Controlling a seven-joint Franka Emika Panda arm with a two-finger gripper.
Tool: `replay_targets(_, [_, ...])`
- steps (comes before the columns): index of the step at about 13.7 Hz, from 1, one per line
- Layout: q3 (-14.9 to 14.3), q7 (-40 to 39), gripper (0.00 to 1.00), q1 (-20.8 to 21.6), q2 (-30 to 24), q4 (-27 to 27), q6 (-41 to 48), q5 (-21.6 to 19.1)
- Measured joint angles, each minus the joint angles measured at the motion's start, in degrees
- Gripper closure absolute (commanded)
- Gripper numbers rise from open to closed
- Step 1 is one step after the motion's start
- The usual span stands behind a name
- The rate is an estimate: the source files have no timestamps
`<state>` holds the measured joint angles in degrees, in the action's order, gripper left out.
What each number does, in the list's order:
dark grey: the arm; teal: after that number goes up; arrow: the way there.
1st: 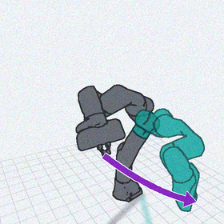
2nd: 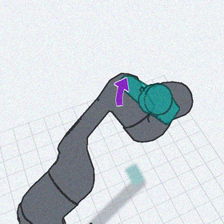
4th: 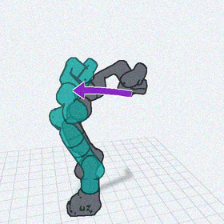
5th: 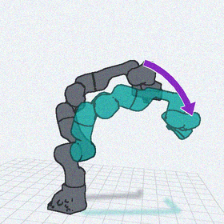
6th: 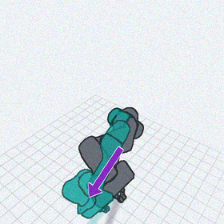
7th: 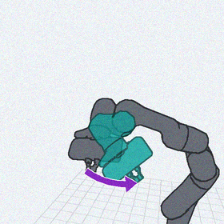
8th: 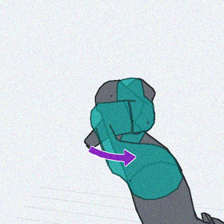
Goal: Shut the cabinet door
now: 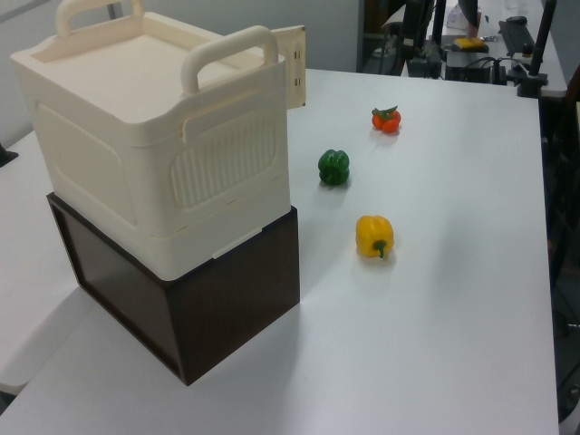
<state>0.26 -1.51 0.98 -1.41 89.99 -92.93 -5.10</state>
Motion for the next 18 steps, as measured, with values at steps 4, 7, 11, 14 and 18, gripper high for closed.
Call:
replay_targets(4, [0.0,0.0,0.0,0.0,0.0,0.2,-0.6,0.0])
replay_targets(7, [0.0,0.0,0.0,0.0,0.0,0.3,-1.0,0.0])
replay_targets(11, [0.0,0.0,0.0,0.0,0.0,0.3,-1.1,0.0])
replay_targets(14, [0.0,0.0,0.31,0.0,0.0,0.3,-1.1,0.0])
replay_targets(18, [0.0,0.0,0.99,0.0,0.0,0.4,-3.2,0.0])
